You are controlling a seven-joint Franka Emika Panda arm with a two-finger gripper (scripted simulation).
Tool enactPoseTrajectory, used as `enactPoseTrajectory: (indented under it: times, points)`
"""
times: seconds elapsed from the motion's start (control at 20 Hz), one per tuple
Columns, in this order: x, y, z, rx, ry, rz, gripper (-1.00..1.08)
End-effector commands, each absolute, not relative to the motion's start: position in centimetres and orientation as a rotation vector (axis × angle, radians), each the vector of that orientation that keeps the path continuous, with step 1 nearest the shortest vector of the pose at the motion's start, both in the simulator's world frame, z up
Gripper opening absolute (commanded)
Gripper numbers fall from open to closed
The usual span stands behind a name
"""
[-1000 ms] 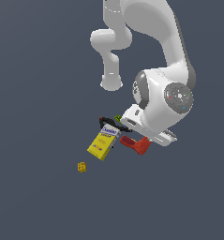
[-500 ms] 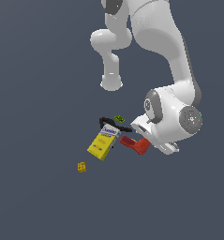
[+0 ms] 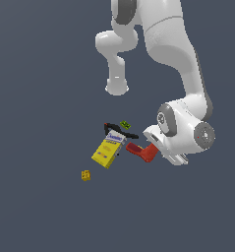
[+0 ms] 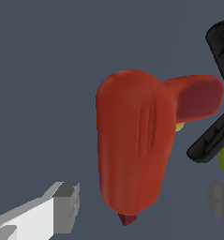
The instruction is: Pick up a designated object from a clutter of objects.
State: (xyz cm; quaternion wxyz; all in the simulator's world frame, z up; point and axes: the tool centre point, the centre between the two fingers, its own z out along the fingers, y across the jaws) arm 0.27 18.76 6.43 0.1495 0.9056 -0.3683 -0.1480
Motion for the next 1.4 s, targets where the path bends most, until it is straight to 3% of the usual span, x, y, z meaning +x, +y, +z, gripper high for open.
enactPoseTrajectory:
  times: [0.0,0.9,0.95,1.35]
  points:
    - [0.2,19.0,6.0,2.588,-1.074,-0.425,1.08]
    - [-1.2,18.7,3.1,2.58,-1.081,-0.425,1.08]
    - [-1.2,18.7,3.1,2.58,-1.081,-0.425,-1.0]
    - [-1.2,18.7,3.1,2.58,-1.081,-0.425,-1.0]
